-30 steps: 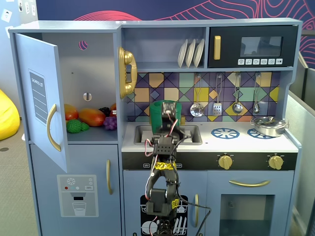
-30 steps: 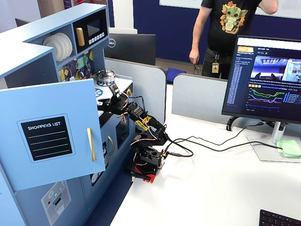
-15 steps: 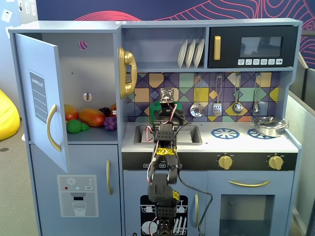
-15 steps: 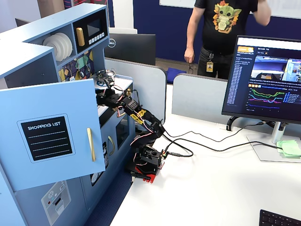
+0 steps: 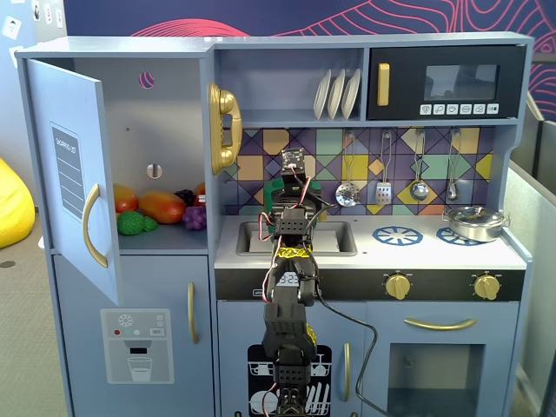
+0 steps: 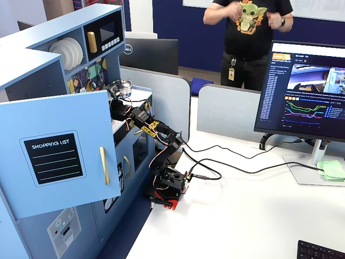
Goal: Take off the lid from the green recipient and place it on the counter
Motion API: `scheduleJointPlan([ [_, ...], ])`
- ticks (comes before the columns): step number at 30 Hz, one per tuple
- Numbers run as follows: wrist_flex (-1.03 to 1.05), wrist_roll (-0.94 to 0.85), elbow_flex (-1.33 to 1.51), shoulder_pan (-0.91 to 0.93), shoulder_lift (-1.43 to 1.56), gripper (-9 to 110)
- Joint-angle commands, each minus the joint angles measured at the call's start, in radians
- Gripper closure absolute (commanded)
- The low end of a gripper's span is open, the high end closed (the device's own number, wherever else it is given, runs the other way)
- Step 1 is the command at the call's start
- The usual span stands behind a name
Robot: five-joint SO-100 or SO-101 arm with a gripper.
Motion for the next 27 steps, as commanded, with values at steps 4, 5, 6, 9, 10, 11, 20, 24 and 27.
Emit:
scheduleJointPlan([
  [4,-0.043,-0.014,-0.1,-0.023,-0.034,80],
  [5,-0.043,-0.015,-0.107,-0.026,-0.038,82],
  [6,-0.043,-0.017,-0.112,-0.029,-0.046,85],
  [9,-0.04,-0.034,-0.115,-0.034,-0.052,99],
  [10,-0.04,-0.032,-0.115,-0.037,-0.054,101],
  [11,-0.041,-0.021,-0.117,-0.038,-0.055,101],
  [20,-0.103,-0.015,-0.166,-0.032,-0.048,101],
  [24,-0.104,-0.023,-0.207,0.026,-0.044,101],
  [27,-0.112,-0.006,-0.219,0.12,-0.04,101],
])
